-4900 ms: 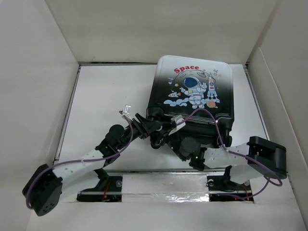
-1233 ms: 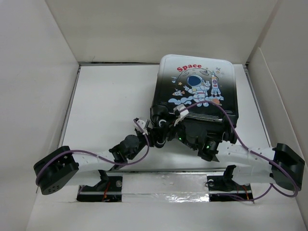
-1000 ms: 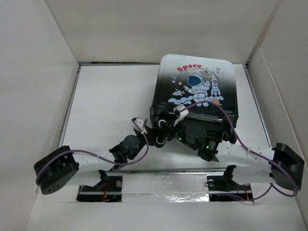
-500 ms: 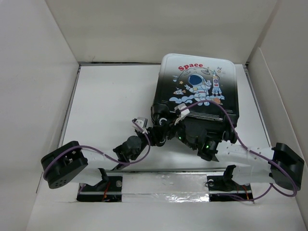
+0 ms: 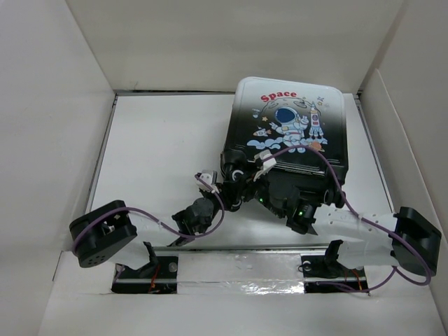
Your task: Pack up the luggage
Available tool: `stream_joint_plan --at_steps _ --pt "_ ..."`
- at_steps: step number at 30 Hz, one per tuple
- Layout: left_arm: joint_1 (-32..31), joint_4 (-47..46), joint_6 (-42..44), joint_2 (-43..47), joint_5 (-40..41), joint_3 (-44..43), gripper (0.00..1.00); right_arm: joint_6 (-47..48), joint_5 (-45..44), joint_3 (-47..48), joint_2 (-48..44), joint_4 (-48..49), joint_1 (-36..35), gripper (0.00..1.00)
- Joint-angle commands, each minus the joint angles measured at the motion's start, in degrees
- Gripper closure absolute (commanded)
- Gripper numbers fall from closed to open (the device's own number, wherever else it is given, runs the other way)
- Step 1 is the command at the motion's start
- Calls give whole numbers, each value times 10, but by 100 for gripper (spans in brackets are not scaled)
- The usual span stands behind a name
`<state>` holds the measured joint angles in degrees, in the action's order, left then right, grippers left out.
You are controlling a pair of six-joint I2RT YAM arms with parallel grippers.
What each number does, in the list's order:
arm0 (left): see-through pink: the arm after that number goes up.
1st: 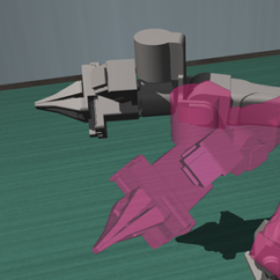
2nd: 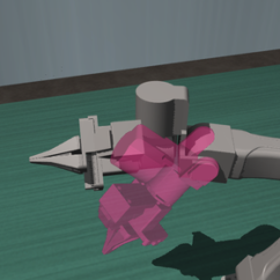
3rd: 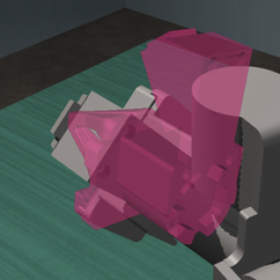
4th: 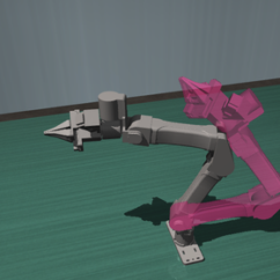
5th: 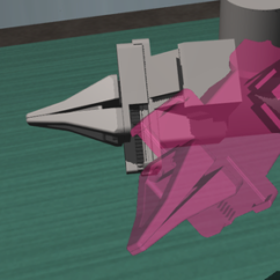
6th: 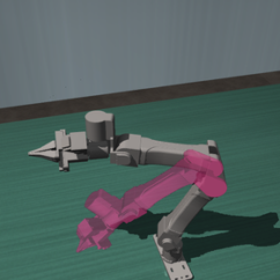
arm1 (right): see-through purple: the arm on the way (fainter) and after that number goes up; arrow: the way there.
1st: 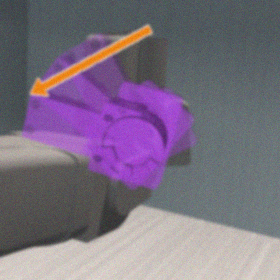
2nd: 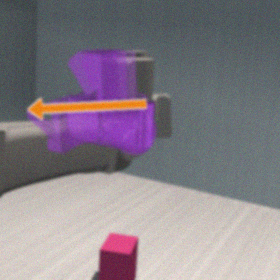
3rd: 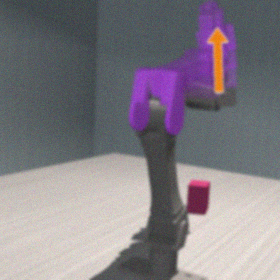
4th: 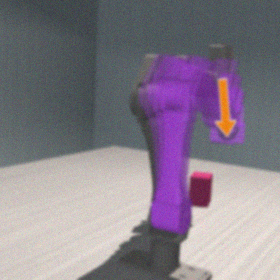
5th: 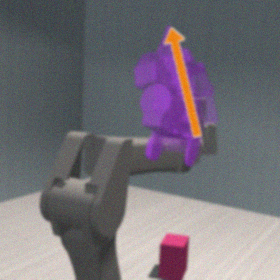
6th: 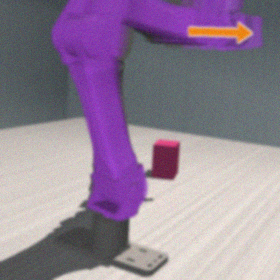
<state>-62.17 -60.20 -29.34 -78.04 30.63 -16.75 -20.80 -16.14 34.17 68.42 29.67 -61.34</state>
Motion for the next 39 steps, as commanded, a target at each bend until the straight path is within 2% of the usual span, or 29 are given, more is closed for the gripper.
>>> stream_joint_plan --at_steps 1,8,9,10,13,17,25,32,35,37,39 --pt "2 -57 -22 -13 57 -65 85 -21 84 40 7 81 -51 100" --pt "-9 -97 -25 -30 95 -71 88 -28 97 41 28 99 -56 100" --pt "-9 -99 -23 -33 103 -73 96 -28 99 41 30 102 -62 100" --pt "-15 -104 -18 -33 109 -72 100 -28 100 41 31 102 -62 100" --pt "-15 -107 -12 -27 130 -69 100 -31 90 34 25 101 -62 100" --pt "-15 -41 -1 0 173 -57 100 -34 54 13 -4 92 -62 100" --pt "-2 112 -4 104 248 -19 100 -18 1 -30 -107 4 -62 100" --pt "64 239 -4 180 219 0 100 -21 7 -72 -224 -104 -62 100" --pt "107 238 19 212 191 8 100 -17 11 -79 -272 -160 -62 100" --pt "115 234 28 235 150 10 100 -11 15 -70 -283 -195 -62 100" --pt "115 194 51 259 34 23 100 -5 20 -63 -280 -204 -62 100"
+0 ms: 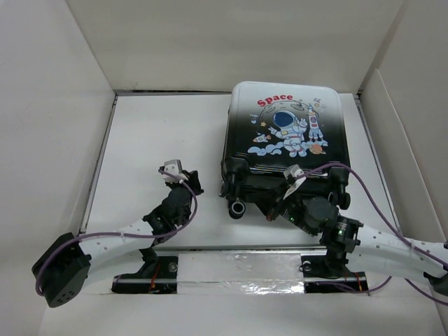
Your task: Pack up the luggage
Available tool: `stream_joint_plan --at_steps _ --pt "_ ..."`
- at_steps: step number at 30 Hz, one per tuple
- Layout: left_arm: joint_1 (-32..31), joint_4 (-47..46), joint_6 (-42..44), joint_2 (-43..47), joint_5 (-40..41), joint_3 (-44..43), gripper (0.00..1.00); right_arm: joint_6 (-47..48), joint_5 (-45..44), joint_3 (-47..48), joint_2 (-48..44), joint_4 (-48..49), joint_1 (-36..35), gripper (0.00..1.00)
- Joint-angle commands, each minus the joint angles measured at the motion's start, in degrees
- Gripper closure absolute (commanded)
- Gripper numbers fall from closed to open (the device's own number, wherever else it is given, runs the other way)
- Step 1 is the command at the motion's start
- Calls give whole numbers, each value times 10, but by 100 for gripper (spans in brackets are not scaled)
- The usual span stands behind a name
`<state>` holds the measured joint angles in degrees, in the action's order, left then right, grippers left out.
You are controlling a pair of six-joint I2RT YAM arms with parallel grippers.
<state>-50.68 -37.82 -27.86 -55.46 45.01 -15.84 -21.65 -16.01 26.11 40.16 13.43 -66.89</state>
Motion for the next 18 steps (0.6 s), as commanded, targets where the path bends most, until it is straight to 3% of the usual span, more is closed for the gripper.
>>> stream_joint_plan --at_steps 1,2,4,9,12,13,15,18 --pt "1 -44 46 37 -158 22 100 6 19 24 6 -42 -6 100" --pt "-9 -48 53 38 -218 23 100 8 19 26 9 -40 -6 100" --pt "-49 -33 70 23 -247 17 100 13 19 31 13 -21 -6 100" --pt "-95 -32 54 -16 -248 15 100 13 33 41 33 -4 -6 97" --pt "-95 -52 37 -42 -243 14 100 8 43 45 68 28 -6 59" --pt "-95 -58 36 -44 -246 11 100 6 53 43 77 42 -11 38" --pt "-95 -67 36 -44 -247 5 100 1 48 42 109 77 -11 16" --pt "-95 -64 43 -41 -251 -11 100 -5 32 48 141 116 -11 0"
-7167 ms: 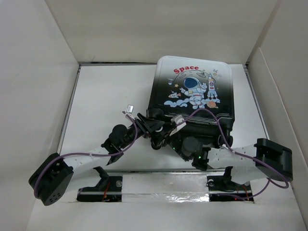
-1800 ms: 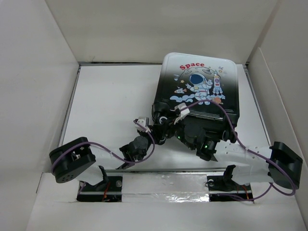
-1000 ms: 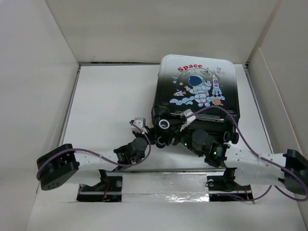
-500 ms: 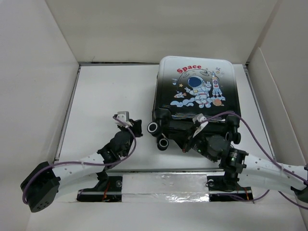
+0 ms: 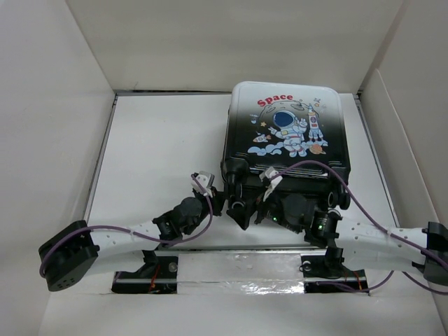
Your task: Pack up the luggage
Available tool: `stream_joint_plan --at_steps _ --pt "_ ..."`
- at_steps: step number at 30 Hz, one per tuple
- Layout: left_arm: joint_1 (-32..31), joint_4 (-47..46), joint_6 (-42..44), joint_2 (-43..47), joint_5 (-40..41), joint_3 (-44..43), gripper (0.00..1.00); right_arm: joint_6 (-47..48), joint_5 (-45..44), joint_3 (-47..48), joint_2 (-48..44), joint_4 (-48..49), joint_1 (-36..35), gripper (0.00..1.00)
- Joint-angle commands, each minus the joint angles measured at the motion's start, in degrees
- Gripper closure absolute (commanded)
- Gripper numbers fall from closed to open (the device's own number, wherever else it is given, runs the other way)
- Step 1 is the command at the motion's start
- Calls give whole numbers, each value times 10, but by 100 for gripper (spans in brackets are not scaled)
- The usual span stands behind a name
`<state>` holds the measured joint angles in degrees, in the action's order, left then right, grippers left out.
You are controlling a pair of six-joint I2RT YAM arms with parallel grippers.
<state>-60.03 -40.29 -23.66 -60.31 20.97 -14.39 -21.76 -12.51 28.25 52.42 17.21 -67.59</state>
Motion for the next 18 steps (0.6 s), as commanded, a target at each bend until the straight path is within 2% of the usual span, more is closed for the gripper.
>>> stream_joint_plan --at_steps 1,4,10,18 --pt "-2 -36 3 8 -10 -35 100 -5 -10 40 35 77 -4 0" --pt "-2 -19 8 9 -11 -54 100 3 -29 65 48 58 -4 0" --pt "-2 -36 13 -16 -26 -77 100 -19 -80 42 16 64 -4 0" --pt "-2 -123 -15 -82 -81 -91 100 -61 -104 -9 -24 82 -4 0"
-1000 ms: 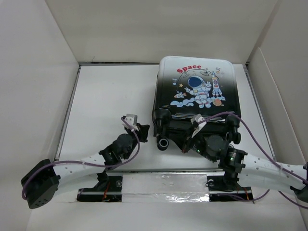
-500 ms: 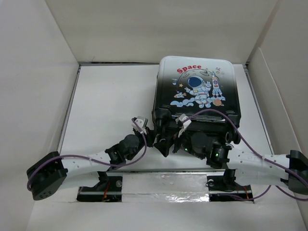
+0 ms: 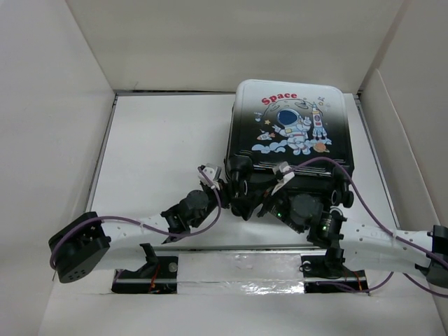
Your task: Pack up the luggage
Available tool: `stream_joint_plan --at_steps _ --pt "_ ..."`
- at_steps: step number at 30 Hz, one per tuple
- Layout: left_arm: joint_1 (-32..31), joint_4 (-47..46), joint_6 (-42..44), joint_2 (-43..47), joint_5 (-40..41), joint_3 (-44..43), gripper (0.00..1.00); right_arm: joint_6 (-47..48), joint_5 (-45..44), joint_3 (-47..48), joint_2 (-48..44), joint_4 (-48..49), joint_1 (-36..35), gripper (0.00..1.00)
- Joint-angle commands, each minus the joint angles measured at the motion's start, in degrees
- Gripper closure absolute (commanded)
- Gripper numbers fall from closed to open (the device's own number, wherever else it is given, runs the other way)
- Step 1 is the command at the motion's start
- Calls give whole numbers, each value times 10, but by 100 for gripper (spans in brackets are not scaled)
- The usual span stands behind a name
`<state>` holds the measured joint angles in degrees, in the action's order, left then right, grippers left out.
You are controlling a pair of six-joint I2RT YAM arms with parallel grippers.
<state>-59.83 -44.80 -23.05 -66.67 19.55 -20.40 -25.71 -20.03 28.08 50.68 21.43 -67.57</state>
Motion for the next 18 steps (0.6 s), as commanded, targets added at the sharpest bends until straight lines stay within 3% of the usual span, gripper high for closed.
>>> stream_joint_plan --at_steps 1,4,12,18 --pt "-4 -84 -25 -20 -71 -31 100 -29 -34 -7 -8 36 -5 0" --pt "-4 -106 -50 -12 -82 -20 100 -53 -70 -10 -26 -8 -5 0" --pt "-4 -172 -96 2 -124 9 100 -114 -122 -50 -62 -14 -5 0" --pt "-4 -223 -126 -28 -166 7 100 -78 -94 -38 -17 65 -5 0"
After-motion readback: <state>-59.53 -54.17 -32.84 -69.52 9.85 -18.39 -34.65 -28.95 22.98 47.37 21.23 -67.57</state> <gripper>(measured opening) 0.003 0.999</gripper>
